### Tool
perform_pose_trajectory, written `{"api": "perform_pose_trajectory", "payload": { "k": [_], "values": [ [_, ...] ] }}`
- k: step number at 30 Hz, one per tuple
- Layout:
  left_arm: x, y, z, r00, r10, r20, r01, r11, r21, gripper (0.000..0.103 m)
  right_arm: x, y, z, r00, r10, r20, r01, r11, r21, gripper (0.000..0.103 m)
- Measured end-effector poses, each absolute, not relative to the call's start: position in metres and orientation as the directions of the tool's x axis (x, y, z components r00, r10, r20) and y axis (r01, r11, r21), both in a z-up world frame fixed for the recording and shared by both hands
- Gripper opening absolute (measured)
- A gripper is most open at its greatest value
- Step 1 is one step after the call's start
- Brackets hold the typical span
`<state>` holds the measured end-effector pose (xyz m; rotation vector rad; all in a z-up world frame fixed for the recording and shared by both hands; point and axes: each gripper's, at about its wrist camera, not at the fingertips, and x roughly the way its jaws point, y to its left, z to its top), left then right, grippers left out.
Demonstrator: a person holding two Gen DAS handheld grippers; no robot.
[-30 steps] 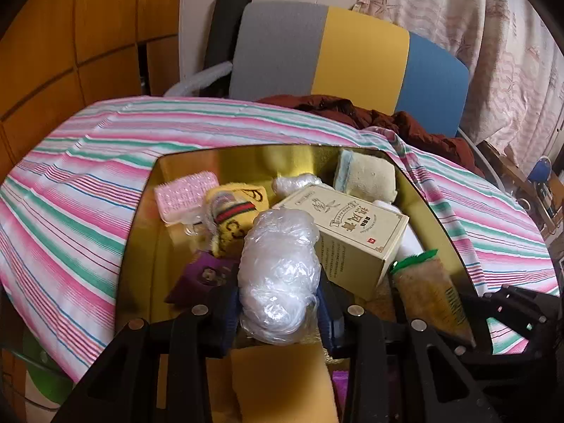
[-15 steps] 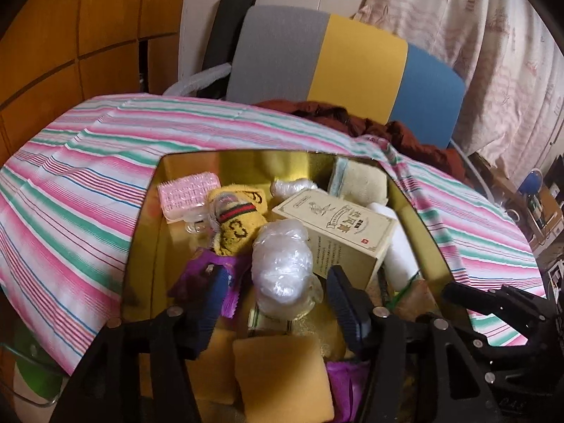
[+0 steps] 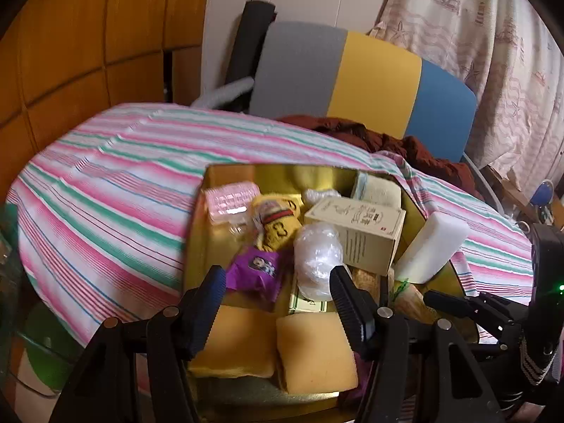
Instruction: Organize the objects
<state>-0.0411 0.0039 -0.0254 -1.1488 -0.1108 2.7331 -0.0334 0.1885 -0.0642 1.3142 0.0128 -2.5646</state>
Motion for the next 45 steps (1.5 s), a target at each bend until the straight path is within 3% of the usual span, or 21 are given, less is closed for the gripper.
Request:
{"api": "perform_pose_trajectory", "payload": {
  "k": [4, 11, 19, 27, 45],
  "values": [
    [-0.032, 0.005, -0.015, -0.713, 0.181, -0.678, -0.134, -0.983, -0.122, 0.071, -0.024, 0.184, -0.059, -0.584, -0.214, -0.783, 0.220, -0.970, 0.100, 0.057],
    [-0.023, 0.006, -0.010, -0.722, 0.151, -0.675, -0.105, -0.989, -0.108, 0.071, -0.004, 0.182, -0.044, -0.669, -0.139, -0.730, 0.142, -0.988, 0.058, 0.073],
    [-0.010, 0.004, -0.005, -0.746, 0.089, -0.659, -0.043, -0.995, -0.086, 0.072, 0.012, 0.193, -0.017, -0.759, -0.013, -0.651, 0.013, -1.000, 0.006, 0.103],
    [0.004, 0.004, -0.005, -0.781, -0.028, -0.623, 0.016, -1.000, 0.025, 0.072, 0.014, 0.205, -0.016, -0.754, -0.003, -0.657, -0.035, -0.998, 0.045, 0.103],
    [0.008, -0.001, -0.017, -0.756, 0.087, -0.649, -0.025, -0.994, -0.103, 0.065, 0.022, 0.215, -0.011, -0.766, 0.023, -0.643, -0.065, -0.997, 0.042, 0.103]
  ]
}}
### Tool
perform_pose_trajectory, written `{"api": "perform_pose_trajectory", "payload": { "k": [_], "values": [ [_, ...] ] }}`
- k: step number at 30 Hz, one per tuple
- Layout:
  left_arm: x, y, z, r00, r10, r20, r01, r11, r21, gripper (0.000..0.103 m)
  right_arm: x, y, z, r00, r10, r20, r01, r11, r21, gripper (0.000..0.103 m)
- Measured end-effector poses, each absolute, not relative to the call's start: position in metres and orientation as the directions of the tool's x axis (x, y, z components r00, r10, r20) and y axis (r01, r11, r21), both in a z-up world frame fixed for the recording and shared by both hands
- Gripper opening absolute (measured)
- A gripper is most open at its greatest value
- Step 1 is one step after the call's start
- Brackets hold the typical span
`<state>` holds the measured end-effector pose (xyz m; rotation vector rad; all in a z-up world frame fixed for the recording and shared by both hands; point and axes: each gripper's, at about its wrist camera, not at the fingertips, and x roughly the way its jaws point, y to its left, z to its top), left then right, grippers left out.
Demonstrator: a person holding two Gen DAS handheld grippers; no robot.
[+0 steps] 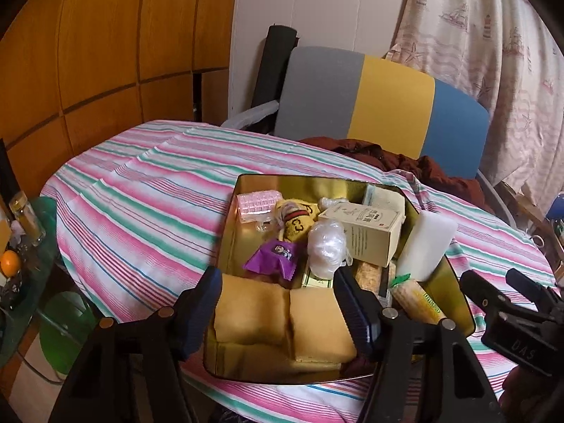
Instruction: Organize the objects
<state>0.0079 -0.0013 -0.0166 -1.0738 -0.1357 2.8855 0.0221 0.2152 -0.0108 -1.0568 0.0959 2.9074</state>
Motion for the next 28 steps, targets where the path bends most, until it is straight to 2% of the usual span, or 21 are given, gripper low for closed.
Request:
{"api": "perform_pose_trajectory", "payload": {
  "k": [9, 13, 20, 24, 28],
  "values": [
    [0.004, 0.000, -0.021, -0.731, 0.108, -0.674, -0.042, -0.993, -0.113, 0.065, 0.017, 0.204, -0.022, -0.745, 0.006, -0.667, -0.030, -0.999, 0.024, 0.103],
    [0.002, 0.002, -0.025, -0.728, 0.096, -0.679, -0.039, -0.994, -0.099, 0.058, 0.016, 0.202, -0.025, -0.741, 0.008, -0.672, -0.025, -1.000, 0.016, 0.103],
    [0.003, 0.002, -0.025, -0.761, 0.050, -0.647, -0.026, -0.999, -0.046, 0.058, 0.012, 0.198, -0.033, -0.722, 0.001, -0.692, -0.013, -1.000, 0.011, 0.103],
    [0.004, 0.001, -0.023, -0.776, 0.052, -0.628, -0.032, -0.999, -0.043, 0.053, 0.012, 0.196, -0.036, -0.718, 0.003, -0.696, -0.012, -1.000, 0.008, 0.103],
    [0.003, 0.003, -0.023, -0.774, 0.061, -0.630, -0.045, -0.998, -0.042, 0.053, 0.011, 0.196, -0.037, -0.717, 0.004, -0.697, -0.012, -1.000, 0.007, 0.103]
  ]
}}
